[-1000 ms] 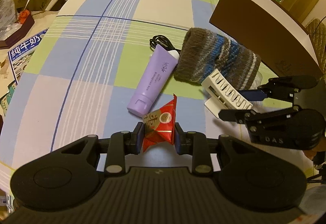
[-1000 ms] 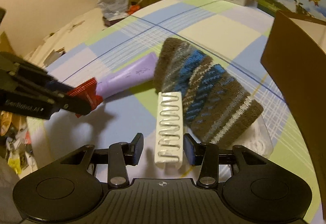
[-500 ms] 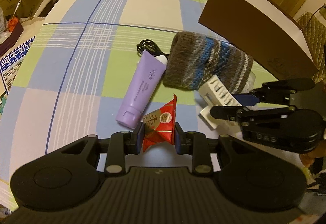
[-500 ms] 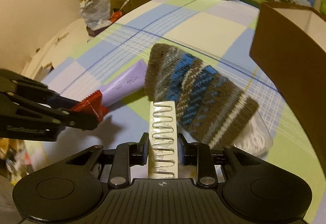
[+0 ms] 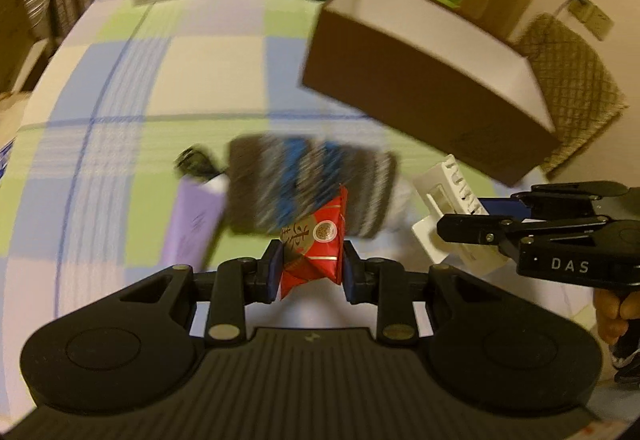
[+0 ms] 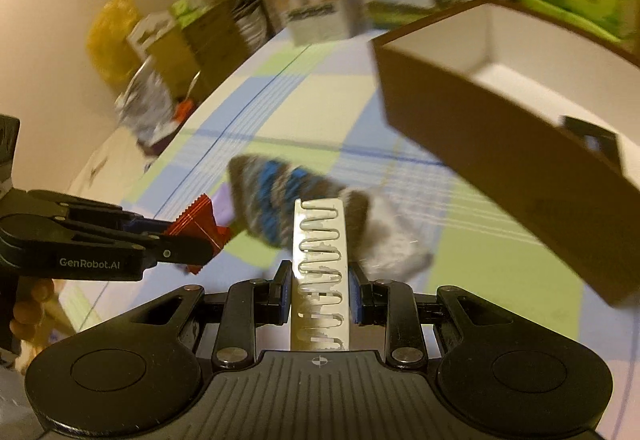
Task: Organize objects
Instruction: 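Carry the clip rack with the right tool while the left tool carries the candy into the brown box, then open the right tool releasing the clip rack while the left tool releases the candy, then withdraw both tools from the brown box back toward the table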
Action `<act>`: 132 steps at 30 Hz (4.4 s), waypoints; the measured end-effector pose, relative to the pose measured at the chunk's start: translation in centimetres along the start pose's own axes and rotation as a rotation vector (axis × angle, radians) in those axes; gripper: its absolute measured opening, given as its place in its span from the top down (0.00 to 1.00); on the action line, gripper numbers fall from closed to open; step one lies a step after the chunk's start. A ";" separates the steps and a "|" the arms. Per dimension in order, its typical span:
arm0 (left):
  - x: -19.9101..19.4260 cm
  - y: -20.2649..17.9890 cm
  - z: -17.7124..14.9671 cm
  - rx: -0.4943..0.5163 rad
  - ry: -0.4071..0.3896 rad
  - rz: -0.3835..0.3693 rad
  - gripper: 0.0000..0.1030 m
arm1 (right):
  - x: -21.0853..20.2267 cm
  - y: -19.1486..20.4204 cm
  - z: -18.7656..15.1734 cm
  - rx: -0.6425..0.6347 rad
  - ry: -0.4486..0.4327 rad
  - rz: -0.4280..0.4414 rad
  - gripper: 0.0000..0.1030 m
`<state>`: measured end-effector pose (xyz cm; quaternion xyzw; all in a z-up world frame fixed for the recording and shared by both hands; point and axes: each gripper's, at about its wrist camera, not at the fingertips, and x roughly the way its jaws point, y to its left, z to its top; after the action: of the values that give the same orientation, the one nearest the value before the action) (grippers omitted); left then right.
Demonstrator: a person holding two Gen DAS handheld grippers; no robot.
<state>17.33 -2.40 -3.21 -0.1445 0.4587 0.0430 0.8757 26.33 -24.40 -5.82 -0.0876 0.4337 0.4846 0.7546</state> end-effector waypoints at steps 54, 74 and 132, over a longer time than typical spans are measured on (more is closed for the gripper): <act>20.0 -8.1 23.5 0.291 0.126 0.067 0.64 | 5.5 -17.2 13.5 0.426 -0.031 -0.311 0.76; 16.9 -7.6 22.9 0.313 0.067 0.050 0.29 | 2.0 -16.9 12.6 0.412 -0.100 -0.350 0.24; -2.5 -0.9 5.2 0.048 -0.059 0.006 0.17 | -6.6 -1.9 3.6 0.234 -0.161 -0.238 0.02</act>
<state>20.20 -1.59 1.86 -0.1209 0.4338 0.0390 0.8920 28.92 -27.70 0.69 -0.0110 0.4117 0.3435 0.8440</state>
